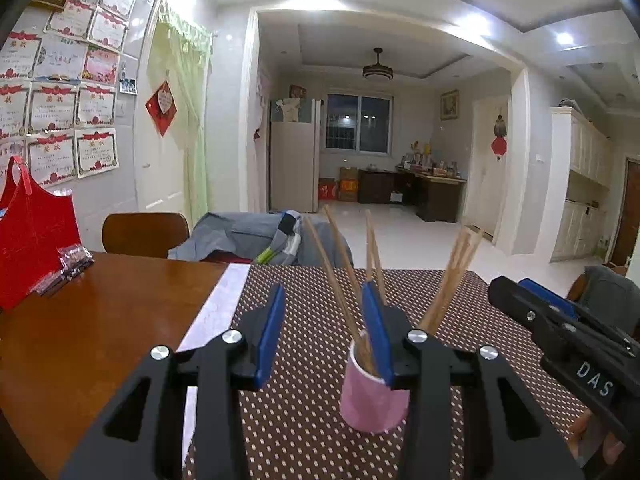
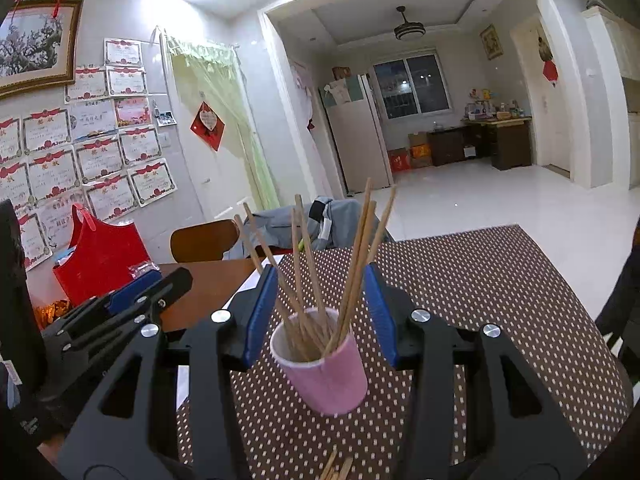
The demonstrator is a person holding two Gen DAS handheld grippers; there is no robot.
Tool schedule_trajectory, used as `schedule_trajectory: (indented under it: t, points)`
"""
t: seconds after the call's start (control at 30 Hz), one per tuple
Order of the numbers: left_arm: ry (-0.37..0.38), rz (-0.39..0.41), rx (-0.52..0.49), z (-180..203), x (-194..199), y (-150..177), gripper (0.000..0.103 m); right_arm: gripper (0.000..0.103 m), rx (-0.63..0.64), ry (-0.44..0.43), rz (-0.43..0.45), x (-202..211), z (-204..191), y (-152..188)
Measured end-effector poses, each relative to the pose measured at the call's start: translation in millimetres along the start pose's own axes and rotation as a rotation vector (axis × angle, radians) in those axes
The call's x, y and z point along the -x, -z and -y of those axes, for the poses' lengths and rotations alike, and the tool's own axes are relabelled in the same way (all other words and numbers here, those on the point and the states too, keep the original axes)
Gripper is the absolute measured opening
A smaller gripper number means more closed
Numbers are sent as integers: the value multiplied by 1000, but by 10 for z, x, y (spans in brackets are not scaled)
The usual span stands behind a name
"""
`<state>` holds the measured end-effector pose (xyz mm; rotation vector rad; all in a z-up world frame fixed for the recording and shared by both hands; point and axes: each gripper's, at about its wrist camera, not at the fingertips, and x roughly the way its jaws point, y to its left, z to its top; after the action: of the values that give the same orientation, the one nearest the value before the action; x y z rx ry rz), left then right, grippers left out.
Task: Organize utensils
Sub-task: 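Open both tools to release the sticks into the pink cup, then lower both tools to the remaining sticks and position fingers around them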
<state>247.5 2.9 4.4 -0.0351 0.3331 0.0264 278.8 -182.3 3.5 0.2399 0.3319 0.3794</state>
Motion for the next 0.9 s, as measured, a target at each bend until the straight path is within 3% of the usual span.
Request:
schedule_trajectory:
  t: [0.2, 0.67, 0.9]
  points:
    - [45, -65, -33, 48, 227, 158, 40, 46, -8, 18, -53, 254, 36, 200]
    - [162, -547, -44, 186, 171, 1028, 40, 50, -27, 78, -290, 538, 212, 892]
    - [220, -697, -61, 325, 161, 1432, 40, 50, -53, 80, -386, 593, 288, 1217]
